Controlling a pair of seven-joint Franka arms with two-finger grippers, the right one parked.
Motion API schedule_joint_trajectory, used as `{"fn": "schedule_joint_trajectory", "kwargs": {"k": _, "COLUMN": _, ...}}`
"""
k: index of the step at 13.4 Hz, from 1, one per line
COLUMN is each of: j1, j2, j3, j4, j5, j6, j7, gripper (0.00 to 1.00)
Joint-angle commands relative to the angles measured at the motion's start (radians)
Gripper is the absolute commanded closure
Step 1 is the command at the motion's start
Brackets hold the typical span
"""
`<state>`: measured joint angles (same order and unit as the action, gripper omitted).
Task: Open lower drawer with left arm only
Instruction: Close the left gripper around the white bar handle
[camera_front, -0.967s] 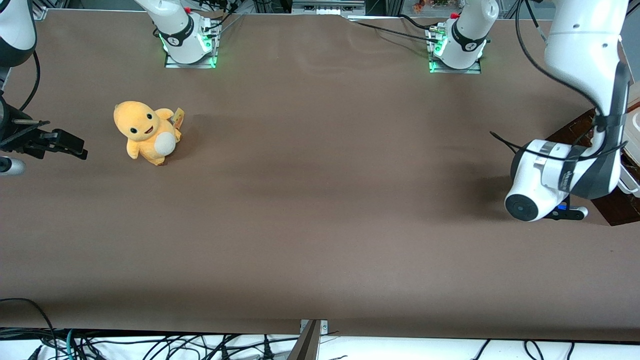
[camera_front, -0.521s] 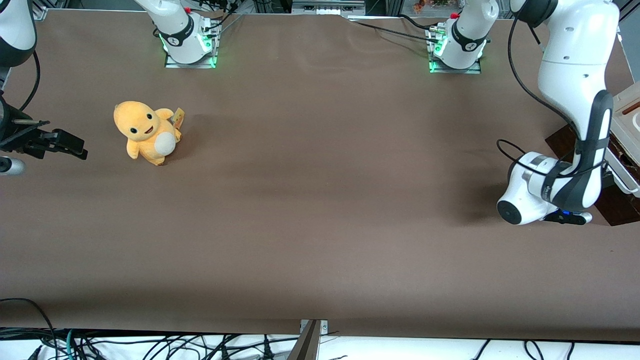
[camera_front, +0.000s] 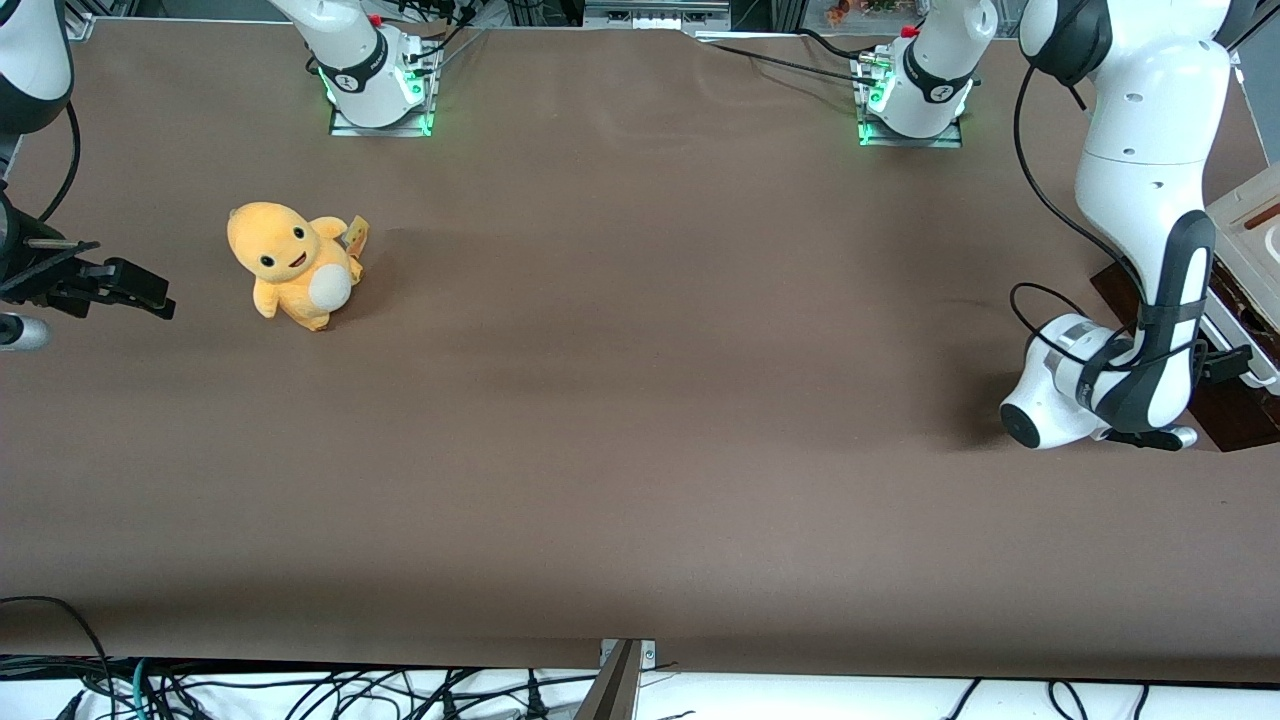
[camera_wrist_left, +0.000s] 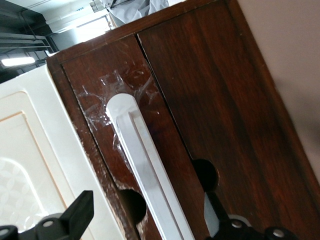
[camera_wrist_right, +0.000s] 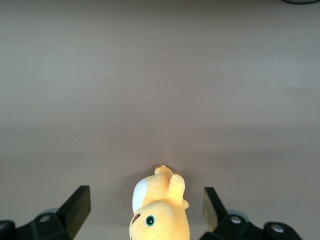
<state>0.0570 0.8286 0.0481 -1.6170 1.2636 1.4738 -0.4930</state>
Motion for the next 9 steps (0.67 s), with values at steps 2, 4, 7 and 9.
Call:
{"fn": "schedule_joint_trajectory", "kwargs": {"k": 2, "j1": 0.018, "j2": 0.024, "j3": -0.004, "j4": 0.029, "j5": 0.051, "j6": -0.009, "j7": -0.01, "gripper": 0.27}}
{"fn": "schedule_joint_trajectory", "kwargs": {"k": 4, "j1": 0.03, "j2": 0.027, "j3": -0.004, "j4": 0.04, "j5": 0.053, "j6": -0.006, "j7": -0.018, "gripper": 0.39}}
{"fn": "schedule_joint_trajectory", "kwargs": {"k": 7, "j1": 0.034, "j2": 0.044, "j3": -0.004, "j4": 0.063, "j5": 0.065, "j6": -0.007, "j7": -0.018, "gripper": 0.56}}
{"fn": "schedule_joint_trajectory", "kwargs": {"k": 9, "j1": 0.032, "j2": 0.055, "j3": -0.004, "j4": 0.072, "j5": 0.063, "j6": -0.007, "j7": -0.021, "gripper": 0.65}}
